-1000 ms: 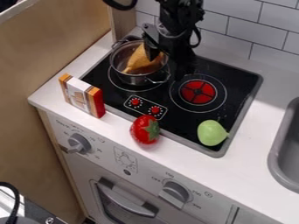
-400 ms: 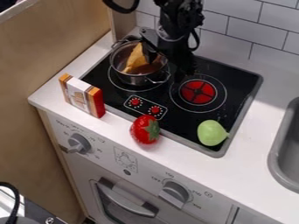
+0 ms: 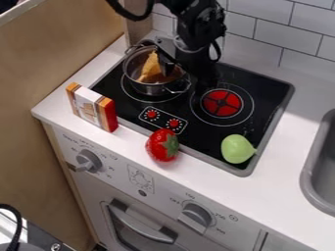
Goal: Moved the silver pot in the right burner
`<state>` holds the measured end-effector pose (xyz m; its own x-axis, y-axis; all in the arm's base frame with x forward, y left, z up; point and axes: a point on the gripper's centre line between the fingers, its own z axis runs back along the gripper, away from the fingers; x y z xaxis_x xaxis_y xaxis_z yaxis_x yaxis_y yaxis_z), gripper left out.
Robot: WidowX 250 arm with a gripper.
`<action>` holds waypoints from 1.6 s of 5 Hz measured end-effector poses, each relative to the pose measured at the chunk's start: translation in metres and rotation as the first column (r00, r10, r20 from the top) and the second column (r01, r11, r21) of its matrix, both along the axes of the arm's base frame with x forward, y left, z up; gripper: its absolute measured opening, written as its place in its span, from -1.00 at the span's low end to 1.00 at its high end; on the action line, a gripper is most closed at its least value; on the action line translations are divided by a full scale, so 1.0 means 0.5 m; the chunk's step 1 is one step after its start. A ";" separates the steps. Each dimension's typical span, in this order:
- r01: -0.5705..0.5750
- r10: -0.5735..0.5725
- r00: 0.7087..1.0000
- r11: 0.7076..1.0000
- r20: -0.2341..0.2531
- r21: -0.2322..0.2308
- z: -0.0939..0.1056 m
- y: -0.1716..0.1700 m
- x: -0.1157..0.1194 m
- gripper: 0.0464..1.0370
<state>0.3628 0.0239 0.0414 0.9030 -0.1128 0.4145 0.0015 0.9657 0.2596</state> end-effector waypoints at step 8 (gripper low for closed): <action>0.019 -0.020 0.999 0.999 -0.031 -0.027 0.031 -0.014 -0.024 -0.25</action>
